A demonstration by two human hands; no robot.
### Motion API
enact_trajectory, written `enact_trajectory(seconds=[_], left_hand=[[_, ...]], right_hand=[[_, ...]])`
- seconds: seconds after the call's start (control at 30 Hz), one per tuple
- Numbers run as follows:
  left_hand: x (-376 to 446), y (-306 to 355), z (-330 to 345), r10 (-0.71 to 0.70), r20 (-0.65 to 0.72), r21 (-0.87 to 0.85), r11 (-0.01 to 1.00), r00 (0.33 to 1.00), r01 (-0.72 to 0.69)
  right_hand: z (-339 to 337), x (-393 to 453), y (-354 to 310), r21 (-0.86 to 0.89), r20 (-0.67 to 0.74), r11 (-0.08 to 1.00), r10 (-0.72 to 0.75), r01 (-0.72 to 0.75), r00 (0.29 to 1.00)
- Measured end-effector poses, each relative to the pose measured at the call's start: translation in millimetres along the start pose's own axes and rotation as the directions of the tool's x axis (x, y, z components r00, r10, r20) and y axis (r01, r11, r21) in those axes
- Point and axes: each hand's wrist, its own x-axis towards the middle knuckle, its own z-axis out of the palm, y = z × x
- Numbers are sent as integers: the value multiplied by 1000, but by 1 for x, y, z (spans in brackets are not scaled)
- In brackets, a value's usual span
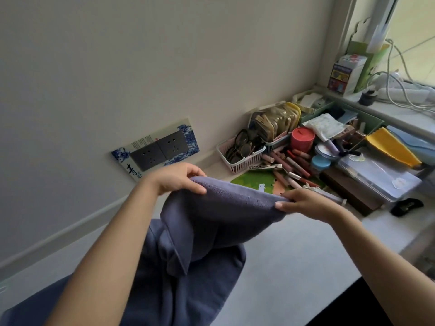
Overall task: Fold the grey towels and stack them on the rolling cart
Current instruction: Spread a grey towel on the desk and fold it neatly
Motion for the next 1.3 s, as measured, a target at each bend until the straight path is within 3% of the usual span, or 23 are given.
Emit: enact_trajectory(seconds=[0.07,0.13,0.23,0.33,0.43,0.53,0.57,0.63,0.77,0.87,0.93,1.07,1.3], left_hand=[[14,14,-14,0,-123,270,962,992,33],[35,35,-25,58,-290,351,935,955,50],[74,70,-26,240,-501,468,883,832,27],[113,111,-4,433,-627,580,815,648,17],[147,147,28,518,-657,589,807,548,-56],[177,184,60,578,-650,583,796,493,-165],[187,195,69,576,-645,566,801,501,-192],[211,214,89,551,-620,529,819,558,-221],[259,221,121,457,-499,507,843,736,-180],[274,209,145,464,-401,503,832,790,-234],[276,199,154,469,-373,506,826,801,-249],[268,184,156,501,-376,483,824,779,-297],[213,126,144,442,-501,316,894,744,-318]], right_hand=[[-14,-10,-4,55,49,998,9,-12,999],[-23,-21,-9,282,100,959,-58,28,993],[-36,-47,-26,600,-35,788,-146,137,989],[-64,-59,-18,673,-302,715,32,189,953],[-94,-68,15,689,-431,715,271,120,861],[-115,-86,37,855,-451,439,362,277,816],[-122,-92,46,858,-473,403,372,320,799],[-136,-100,63,809,-537,502,420,305,732],[-143,-100,91,668,-620,743,528,38,580],[-141,-97,111,486,-676,853,506,-192,536],[-137,-94,121,439,-674,857,513,-271,532],[-126,-89,123,442,-655,854,516,-274,552],[-88,-79,90,598,-461,785,504,-165,731]])
